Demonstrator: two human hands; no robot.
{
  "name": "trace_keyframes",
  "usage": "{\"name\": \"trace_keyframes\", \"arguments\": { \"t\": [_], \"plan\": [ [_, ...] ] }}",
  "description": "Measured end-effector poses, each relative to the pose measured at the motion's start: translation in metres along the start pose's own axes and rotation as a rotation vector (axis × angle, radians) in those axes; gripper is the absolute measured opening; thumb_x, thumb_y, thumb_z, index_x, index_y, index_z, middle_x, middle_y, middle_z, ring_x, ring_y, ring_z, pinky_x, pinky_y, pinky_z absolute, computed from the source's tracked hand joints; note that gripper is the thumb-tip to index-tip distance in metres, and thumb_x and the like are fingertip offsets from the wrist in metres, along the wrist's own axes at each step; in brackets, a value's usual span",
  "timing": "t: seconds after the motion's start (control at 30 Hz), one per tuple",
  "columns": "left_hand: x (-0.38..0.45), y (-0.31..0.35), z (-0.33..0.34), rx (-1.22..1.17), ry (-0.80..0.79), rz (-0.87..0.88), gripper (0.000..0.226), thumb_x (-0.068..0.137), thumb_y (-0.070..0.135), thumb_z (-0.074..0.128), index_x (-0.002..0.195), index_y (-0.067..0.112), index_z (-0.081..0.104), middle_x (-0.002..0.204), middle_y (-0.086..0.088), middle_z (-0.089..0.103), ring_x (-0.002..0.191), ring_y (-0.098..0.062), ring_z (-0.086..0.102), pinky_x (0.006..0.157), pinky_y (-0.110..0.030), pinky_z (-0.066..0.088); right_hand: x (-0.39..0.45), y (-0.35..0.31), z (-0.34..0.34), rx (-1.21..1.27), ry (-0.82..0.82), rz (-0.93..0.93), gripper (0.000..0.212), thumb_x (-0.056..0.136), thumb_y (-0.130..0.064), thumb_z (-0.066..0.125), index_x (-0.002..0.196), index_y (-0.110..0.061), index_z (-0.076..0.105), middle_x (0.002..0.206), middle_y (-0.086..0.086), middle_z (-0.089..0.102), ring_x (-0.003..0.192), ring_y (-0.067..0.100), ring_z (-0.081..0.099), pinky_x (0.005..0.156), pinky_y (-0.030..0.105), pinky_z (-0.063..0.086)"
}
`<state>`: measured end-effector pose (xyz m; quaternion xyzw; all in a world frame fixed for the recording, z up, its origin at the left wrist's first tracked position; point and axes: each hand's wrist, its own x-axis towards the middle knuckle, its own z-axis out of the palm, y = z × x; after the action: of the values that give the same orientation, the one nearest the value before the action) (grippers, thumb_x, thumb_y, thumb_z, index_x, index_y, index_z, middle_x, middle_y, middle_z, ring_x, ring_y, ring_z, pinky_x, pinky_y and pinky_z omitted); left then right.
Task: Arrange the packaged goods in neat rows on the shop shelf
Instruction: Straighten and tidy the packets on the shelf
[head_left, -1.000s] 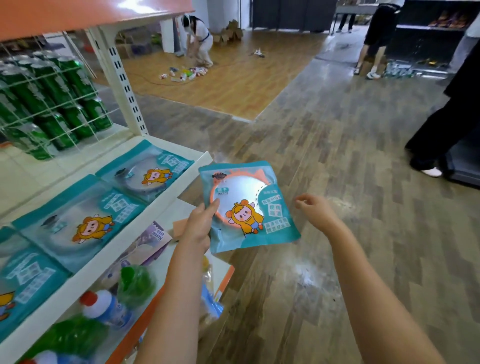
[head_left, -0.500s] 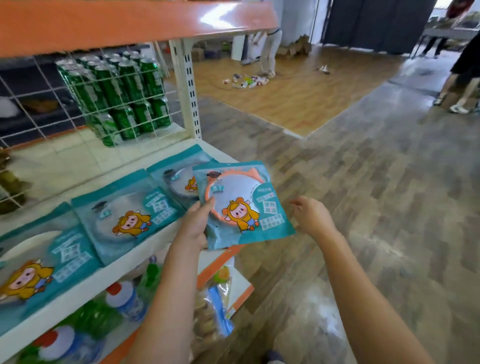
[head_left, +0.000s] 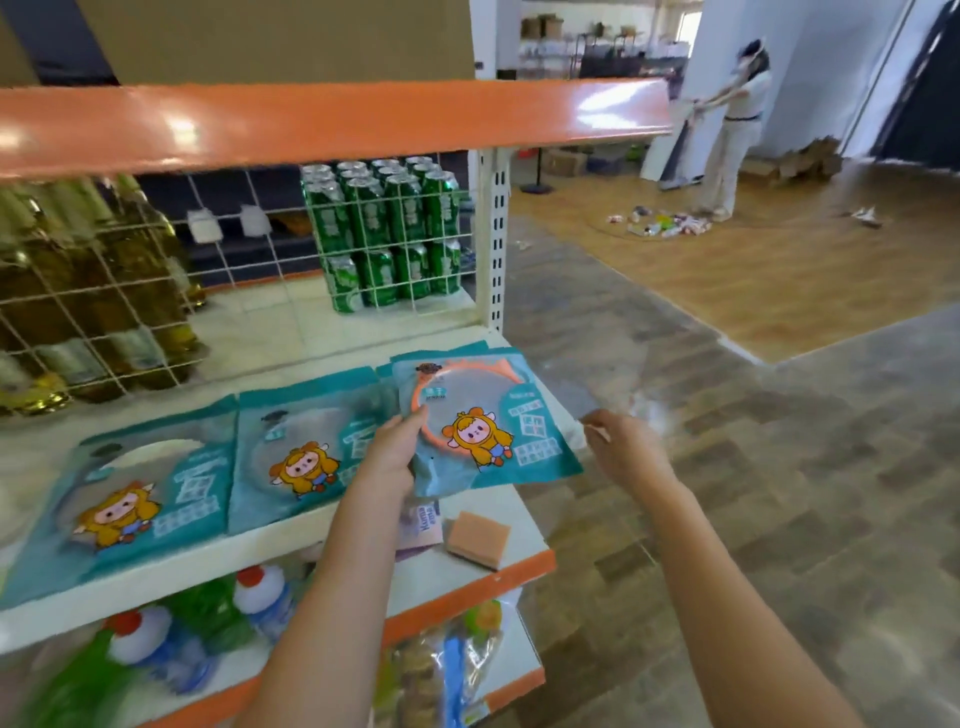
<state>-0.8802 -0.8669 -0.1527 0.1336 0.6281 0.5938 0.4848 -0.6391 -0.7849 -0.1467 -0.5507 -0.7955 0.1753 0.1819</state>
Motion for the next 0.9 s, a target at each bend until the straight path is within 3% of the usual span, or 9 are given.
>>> {"name": "trace_keyframes", "arguments": {
  "t": [0.1, 0.23, 0.37, 0.43, 0.53, 0.6, 0.7, 0.77, 0.9],
  "plan": [
    [0.017, 0.012, -0.001, -0.017, 0.092, 0.009, 0.019, 0.093, 0.027, 0.059, 0.096, 0.009, 0.061, 0.09, -0.011, 0.066, 0.085, -0.027, 0.064, 0.086, -0.047, 0.053, 0.016, -0.004, 0.003, 0.006, -0.03, -0.041, 0.03, 0.097, -0.02, 0.045, 0.123, -0.016, 0.06, 0.121, 0.008, 0.064, 0.107, 0.026, 0.059, 0.086, 0.031, 0.045],
    [0.04, 0.025, -0.005, 0.051, 0.159, 0.018, 0.019, 0.093, 0.028, 0.059, 0.097, 0.009, 0.061, 0.096, -0.012, 0.067, 0.097, -0.031, 0.064, 0.093, -0.051, 0.051, 0.031, -0.006, 0.007, 0.067, -0.041, -0.093, 0.028, 0.097, -0.018, 0.047, 0.121, -0.014, 0.061, 0.121, 0.008, 0.064, 0.107, 0.025, 0.059, 0.088, 0.032, 0.046],
    [0.042, 0.026, 0.002, 0.122, 0.216, 0.033, 0.023, 0.097, 0.026, 0.054, 0.105, 0.005, 0.058, 0.079, -0.007, 0.061, 0.071, -0.024, 0.059, 0.07, -0.036, 0.053, 0.042, -0.007, 0.012, 0.073, -0.063, -0.12, 0.028, 0.096, -0.016, 0.049, 0.12, -0.013, 0.062, 0.122, 0.008, 0.064, 0.108, 0.025, 0.06, 0.086, 0.029, 0.044],
    [0.043, 0.021, 0.006, 0.198, 0.258, 0.035, 0.026, 0.098, 0.026, 0.05, 0.11, 0.003, 0.056, 0.078, -0.006, 0.058, 0.069, -0.021, 0.055, 0.069, -0.036, 0.052, 0.046, -0.009, 0.014, 0.077, -0.082, -0.128, 0.028, 0.096, -0.016, 0.048, 0.12, -0.014, 0.062, 0.123, 0.007, 0.064, 0.109, 0.025, 0.06, 0.087, 0.029, 0.045],
    [0.043, 0.015, 0.009, 0.435, 0.346, 0.141, 0.025, 0.1, 0.024, 0.044, 0.112, 0.004, 0.05, 0.082, -0.005, 0.053, 0.065, -0.015, 0.05, 0.054, -0.027, 0.04, 0.049, -0.012, 0.017, 0.049, -0.127, -0.143, 0.029, 0.097, -0.02, 0.046, 0.122, -0.016, 0.06, 0.124, 0.005, 0.062, 0.108, 0.023, 0.059, 0.086, 0.029, 0.046],
    [0.043, 0.014, 0.009, 0.645, 0.399, 0.242, 0.026, 0.1, 0.023, 0.044, 0.115, 0.002, 0.049, 0.092, -0.008, 0.056, 0.073, -0.019, 0.056, 0.058, -0.028, 0.042, 0.051, -0.016, 0.02, 0.033, -0.147, -0.159, 0.029, 0.098, -0.022, 0.045, 0.122, -0.016, 0.06, 0.123, 0.006, 0.062, 0.106, 0.023, 0.059, 0.085, 0.029, 0.046],
    [0.042, 0.013, 0.007, 0.917, 0.45, 0.309, 0.034, 0.098, 0.031, 0.046, 0.115, 0.002, 0.051, 0.111, -0.015, 0.056, 0.096, -0.029, 0.059, 0.08, -0.038, 0.052, 0.054, -0.021, 0.025, 0.007, -0.172, -0.177, 0.03, 0.099, -0.021, 0.041, 0.121, -0.015, 0.061, 0.12, 0.008, 0.063, 0.105, 0.024, 0.059, 0.08, 0.028, 0.045],
    [0.044, 0.009, 0.004, 1.091, 0.478, 0.328, 0.039, 0.097, 0.037, 0.045, 0.117, 0.004, 0.053, 0.116, -0.015, 0.053, 0.102, -0.028, 0.055, 0.089, -0.04, 0.05, 0.056, -0.026, 0.027, -0.037, -0.187, -0.184, 0.03, 0.101, -0.022, 0.038, 0.121, -0.015, 0.059, 0.117, 0.007, 0.064, 0.102, 0.022, 0.059, 0.073, 0.024, 0.042],
    [0.044, 0.003, 0.0, 1.279, 0.52, 0.349, 0.042, 0.099, 0.042, 0.036, 0.113, 0.006, 0.055, 0.116, -0.012, 0.054, 0.104, -0.024, 0.051, 0.091, -0.037, 0.046, 0.058, -0.031, 0.031, -0.056, -0.185, -0.202, 0.027, 0.101, -0.024, 0.039, 0.119, -0.014, 0.057, 0.114, 0.008, 0.064, 0.092, 0.02, 0.059, 0.069, 0.022, 0.041]
  ]
}}
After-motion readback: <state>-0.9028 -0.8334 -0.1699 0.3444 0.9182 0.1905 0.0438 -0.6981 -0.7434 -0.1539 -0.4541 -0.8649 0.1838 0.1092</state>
